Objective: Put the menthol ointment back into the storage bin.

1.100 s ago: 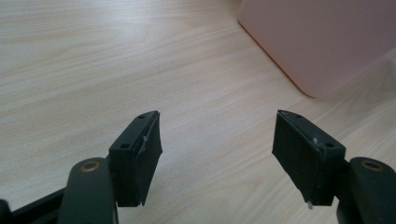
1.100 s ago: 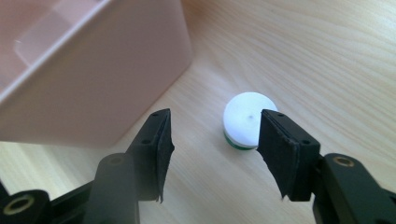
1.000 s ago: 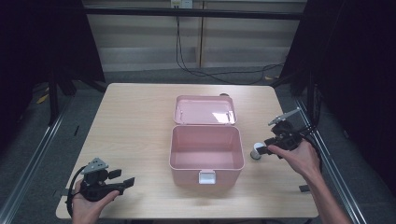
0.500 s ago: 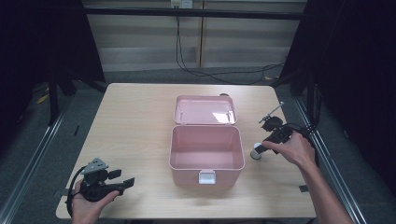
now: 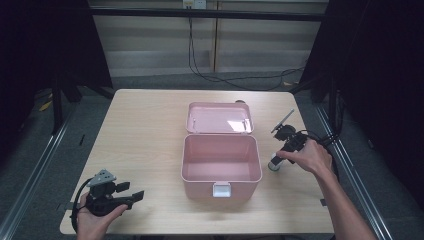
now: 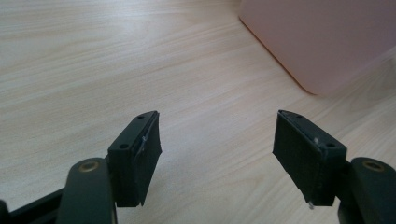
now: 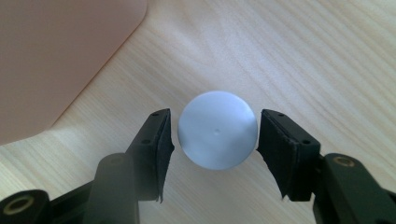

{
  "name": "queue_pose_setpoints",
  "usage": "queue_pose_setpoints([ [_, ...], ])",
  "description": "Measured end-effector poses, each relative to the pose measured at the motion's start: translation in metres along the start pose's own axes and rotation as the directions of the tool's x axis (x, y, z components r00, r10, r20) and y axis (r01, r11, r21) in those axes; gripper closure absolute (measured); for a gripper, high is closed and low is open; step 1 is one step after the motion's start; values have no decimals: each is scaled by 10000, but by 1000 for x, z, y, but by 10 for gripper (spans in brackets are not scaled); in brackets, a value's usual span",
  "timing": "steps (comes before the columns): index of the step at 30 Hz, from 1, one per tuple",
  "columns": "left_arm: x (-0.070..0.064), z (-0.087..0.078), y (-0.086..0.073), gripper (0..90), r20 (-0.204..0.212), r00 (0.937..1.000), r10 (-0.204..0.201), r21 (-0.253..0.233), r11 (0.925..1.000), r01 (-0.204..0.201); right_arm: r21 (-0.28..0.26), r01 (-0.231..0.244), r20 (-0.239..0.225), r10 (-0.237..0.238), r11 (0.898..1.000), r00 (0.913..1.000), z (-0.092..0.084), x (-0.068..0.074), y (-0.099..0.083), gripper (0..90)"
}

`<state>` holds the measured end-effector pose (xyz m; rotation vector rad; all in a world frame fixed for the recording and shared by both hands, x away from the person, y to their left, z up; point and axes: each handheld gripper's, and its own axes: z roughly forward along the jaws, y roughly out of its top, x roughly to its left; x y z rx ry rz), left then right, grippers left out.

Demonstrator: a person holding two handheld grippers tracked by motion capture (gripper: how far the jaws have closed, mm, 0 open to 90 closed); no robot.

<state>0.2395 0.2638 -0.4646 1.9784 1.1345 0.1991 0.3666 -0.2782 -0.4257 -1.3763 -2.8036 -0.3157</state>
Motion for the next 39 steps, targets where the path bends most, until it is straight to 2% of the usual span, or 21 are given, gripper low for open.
queue_pose_setpoints([
  [8,0,0,0,318,58,9999,115,118,9999,-116,342,130,68,-133,9993,9999,8,2,4,452],
  [15,0,0,0,318,6,9999,150,98,9998,-150,667,214,119,-223,9975,9997,13,3,7,503],
  [23,-1,1,0,316,72,9999,118,159,9998,-119,741,195,78,-201,9971,9998,13,3,7,509],
  [25,-1,1,0,316,88,9999,134,154,9998,-135,897,225,-176,-210,9957,9996,12,2,7,510],
  [28,-1,1,0,316,88,9999,137,148,9998,-138,971,150,-301,-122,9952,9995,10,2,6,511],
  [32,-1,1,0,316,91,9998,148,149,9998,-150,1047,266,-352,-230,9941,9991,5,4,7,511],
  [39,-2,0,0,322,71,9997,237,162,9996,-238,871,607,-526,-563,9944,9970,-5,11,12,511],
])
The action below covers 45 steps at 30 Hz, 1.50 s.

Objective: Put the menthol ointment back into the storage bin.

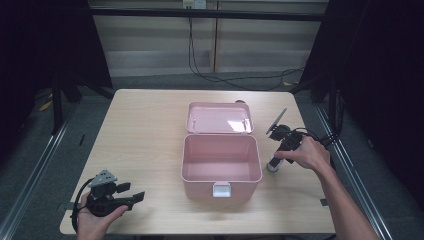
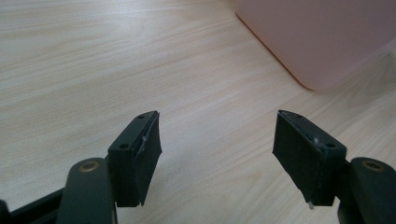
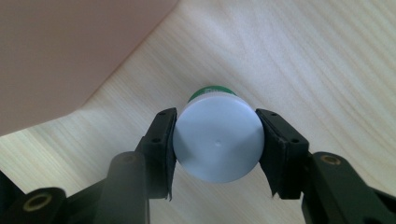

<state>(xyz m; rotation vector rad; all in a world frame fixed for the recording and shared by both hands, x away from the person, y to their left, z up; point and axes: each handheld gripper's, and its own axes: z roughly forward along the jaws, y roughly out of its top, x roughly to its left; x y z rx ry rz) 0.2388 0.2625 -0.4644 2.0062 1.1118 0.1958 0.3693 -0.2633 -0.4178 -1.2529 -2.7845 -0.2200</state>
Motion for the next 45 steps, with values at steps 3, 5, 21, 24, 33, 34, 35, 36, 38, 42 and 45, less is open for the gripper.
queue_pose_setpoints([
  [3,0,0,0,319,20,10000,9,23,10000,-9,3,148,-29,-148,9999,9999,-4,2,0,511],
  [5,0,0,0,315,17,10000,15,22,10000,-15,-40,194,89,-194,9998,9998,-7,3,0,512],
  [21,1,0,0,243,45,9999,-156,54,9999,156,-421,336,112,-331,9985,9994,-41,4,-3,512],
  [24,1,0,1,222,91,9999,-104,-20,9999,104,-472,375,161,-368,9982,9992,-47,6,-2,512],
  [33,2,-2,1,192,120,9999,-121,-172,9998,123,-736,713,182,-701,9947,9974,-77,16,4,512],
  [34,2,-2,1,191,135,9998,-118,-184,9998,121,-698,810,275,-793,9943,9965,-80,18,4,512],
  [35,2,-2,1,186,143,9998,-116,-186,9998,119,-716,834,278,-816,9939,9963,-82,19,5,512],
  [36,2,-2,1,183,143,9998,-116,-186,9998,119,-746,883,286,-864,9933,9958,-85,19,6,512],
  [38,3,-2,1,174,221,9998,-24,-187,9998,28,-878,974,298,-951,9914,9950,-92,21,7,512],
  [42,4,-3,0,167,260,9996,-80,-186,9998,85,-920,1165,409,-1132,9889,9927,-102,26,9,512],
  [45,4,-3,0,168,196,9998,-102,-168,9998,106,-993,1231,228,-1214,9874,9923,-106,27,10,512],
])
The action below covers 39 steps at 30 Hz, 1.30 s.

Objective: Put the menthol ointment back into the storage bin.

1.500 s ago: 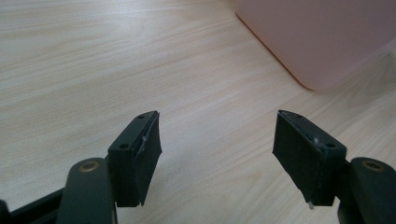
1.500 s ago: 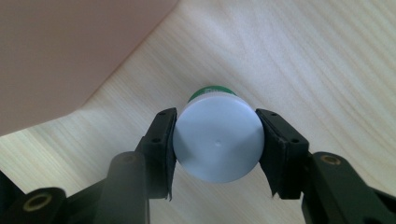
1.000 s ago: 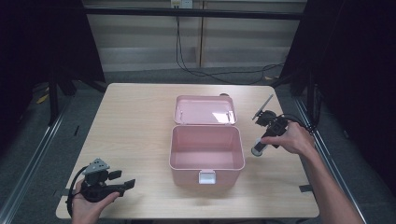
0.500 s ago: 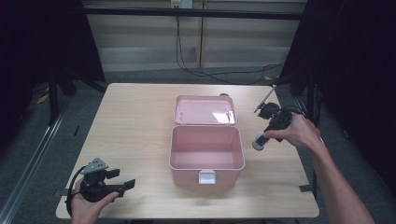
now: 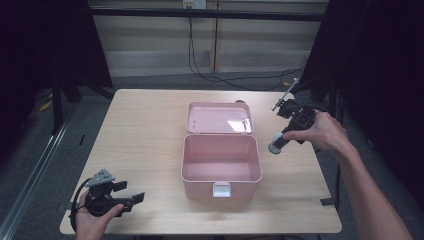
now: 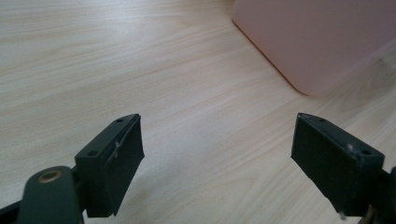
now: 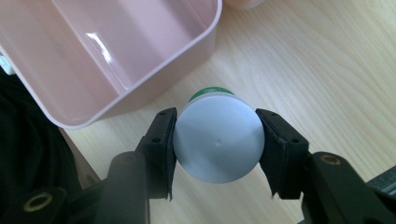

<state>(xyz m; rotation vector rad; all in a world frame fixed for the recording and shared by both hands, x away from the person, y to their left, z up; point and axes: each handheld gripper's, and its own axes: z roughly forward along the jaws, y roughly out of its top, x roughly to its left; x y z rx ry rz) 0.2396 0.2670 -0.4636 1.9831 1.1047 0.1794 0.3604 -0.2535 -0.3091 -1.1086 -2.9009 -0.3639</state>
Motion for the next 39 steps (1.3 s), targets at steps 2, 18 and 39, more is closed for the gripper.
queue_pose_setpoints([
  [2,0,0,0,169,-18,10000,-10,-10,10000,10,68,53,-21,-53,10000,10000,-2,1,2,512],
  [18,-2,1,-1,212,-128,9998,136,149,9998,-134,-92,1033,-334,-1035,9946,9941,-17,30,37,512],
  [39,-2,0,-2,225,-243,9994,233,165,9996,-229,298,2382,-643,-2359,9708,9696,10,66,91,512],
])
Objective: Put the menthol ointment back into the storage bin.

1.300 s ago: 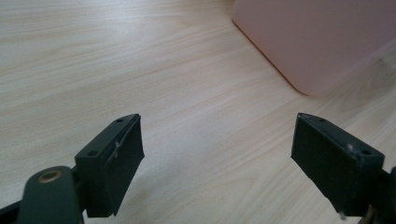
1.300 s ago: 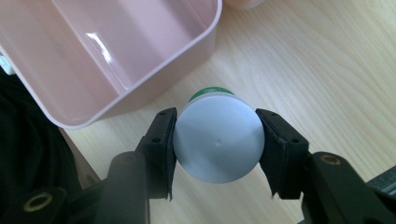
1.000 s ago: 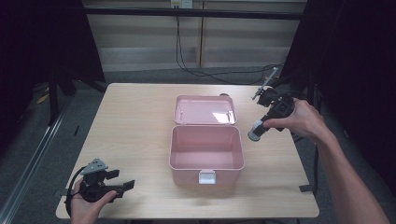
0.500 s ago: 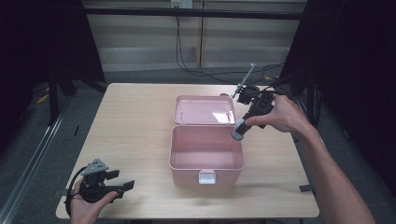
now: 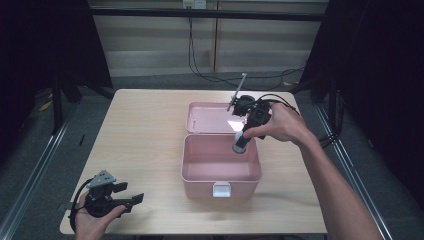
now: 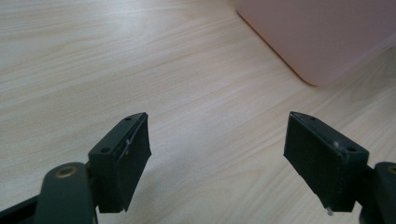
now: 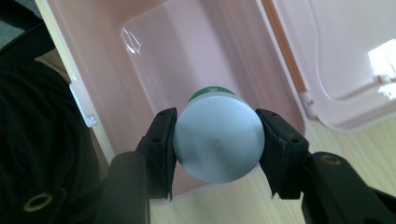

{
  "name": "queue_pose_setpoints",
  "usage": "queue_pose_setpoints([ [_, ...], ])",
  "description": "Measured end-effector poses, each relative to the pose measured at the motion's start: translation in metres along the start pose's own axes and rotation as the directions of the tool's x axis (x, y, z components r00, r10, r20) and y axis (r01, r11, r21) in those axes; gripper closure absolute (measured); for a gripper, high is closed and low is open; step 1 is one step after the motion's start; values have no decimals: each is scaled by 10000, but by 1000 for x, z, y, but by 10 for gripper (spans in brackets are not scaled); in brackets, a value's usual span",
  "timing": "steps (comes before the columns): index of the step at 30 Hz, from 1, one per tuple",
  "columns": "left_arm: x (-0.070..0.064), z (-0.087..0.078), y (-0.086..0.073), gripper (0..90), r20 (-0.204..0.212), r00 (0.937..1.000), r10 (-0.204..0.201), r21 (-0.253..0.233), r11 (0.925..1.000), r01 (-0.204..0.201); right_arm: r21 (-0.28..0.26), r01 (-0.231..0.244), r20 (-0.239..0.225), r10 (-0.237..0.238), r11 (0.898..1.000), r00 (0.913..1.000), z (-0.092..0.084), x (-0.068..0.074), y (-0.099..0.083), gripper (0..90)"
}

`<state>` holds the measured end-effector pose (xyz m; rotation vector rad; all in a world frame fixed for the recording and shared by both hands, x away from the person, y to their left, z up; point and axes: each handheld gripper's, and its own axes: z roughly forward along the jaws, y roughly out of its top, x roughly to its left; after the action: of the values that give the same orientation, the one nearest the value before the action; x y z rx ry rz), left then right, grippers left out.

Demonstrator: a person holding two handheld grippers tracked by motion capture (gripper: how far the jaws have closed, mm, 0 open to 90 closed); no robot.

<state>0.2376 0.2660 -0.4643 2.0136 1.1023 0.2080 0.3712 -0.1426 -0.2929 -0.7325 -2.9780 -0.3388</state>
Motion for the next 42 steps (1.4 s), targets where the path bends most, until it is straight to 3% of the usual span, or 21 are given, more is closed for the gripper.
queue_pose_setpoints([
  [20,1,-2,-1,225,-17,10000,30,-3,10000,-30,756,942,-291,-922,9927,9953,30,17,43,513],
  [22,1,-2,-1,225,-13,10000,11,-8,10000,-11,1037,1157,-303,-1132,9879,9931,36,19,48,513],
  [32,2,-2,-1,225,-6,10000,20,1,10000,-20,1812,1400,-591,-1314,9734,9896,59,26,65,513],
  [42,2,-3,-1,225,-44,10000,-30,-36,10000,30,1987,1724,-828,-1587,9648,9838,84,36,87,513],
])
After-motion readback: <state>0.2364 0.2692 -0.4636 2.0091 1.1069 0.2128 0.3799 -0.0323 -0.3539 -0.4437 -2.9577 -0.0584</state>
